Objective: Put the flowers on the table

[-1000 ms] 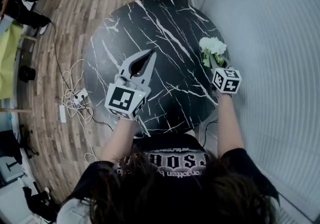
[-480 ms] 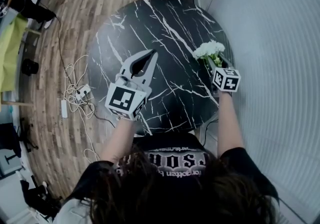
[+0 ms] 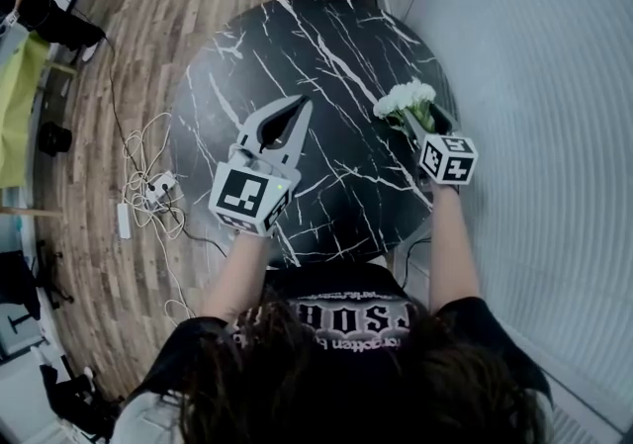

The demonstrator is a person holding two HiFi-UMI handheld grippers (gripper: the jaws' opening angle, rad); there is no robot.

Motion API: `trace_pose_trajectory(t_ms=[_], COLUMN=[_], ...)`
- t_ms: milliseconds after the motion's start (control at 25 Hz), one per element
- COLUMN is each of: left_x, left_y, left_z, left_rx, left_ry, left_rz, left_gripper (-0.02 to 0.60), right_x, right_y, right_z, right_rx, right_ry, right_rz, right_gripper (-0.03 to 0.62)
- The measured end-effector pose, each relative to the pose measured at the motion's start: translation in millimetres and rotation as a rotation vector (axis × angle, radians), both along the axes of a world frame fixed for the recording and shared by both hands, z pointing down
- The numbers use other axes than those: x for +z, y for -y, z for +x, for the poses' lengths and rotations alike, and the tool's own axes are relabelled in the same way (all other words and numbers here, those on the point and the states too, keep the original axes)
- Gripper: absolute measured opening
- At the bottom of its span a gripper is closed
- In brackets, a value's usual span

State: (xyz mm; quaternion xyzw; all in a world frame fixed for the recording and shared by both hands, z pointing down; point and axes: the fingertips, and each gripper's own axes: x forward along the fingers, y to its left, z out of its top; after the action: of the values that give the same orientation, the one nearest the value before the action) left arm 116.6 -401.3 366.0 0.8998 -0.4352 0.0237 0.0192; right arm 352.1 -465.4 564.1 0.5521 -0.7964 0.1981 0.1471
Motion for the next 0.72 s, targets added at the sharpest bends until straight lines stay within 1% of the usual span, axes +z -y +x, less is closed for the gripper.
trace_pose_trajectory(t_ms=[360, 440, 600, 680, 720], left_x=[-9, -9, -12, -14, -14], left_y=[-10, -14, -21, -24, -26], left_z=[-3, -7, -19, -25, -27], left_rx=[0.036, 0.053, 0.061, 0.072, 0.081], left_ry=[-0.014, -0.024, -0.033, -0.034, -0.035], left_rz=[0.019, 0.026, 0.036, 0.038, 0.041], left_gripper=[0.002, 0.002, 0.002, 0.002, 0.002], right_x=[-46, -59, -86, -99, -106], right_y=[-28, -38, -56, -66, -71], right_z=[-11, -17, -30, -34, -37], right_rx=[0.023, 0.026, 0.043, 0.063, 0.071], right_ry=[0.013, 0.006, -0.003, -0.009, -0.012], right_rz=[0.089, 0.120, 0.188, 0.225, 0.242], right_gripper=[0.268, 0.212, 0.144, 0.092, 0.078])
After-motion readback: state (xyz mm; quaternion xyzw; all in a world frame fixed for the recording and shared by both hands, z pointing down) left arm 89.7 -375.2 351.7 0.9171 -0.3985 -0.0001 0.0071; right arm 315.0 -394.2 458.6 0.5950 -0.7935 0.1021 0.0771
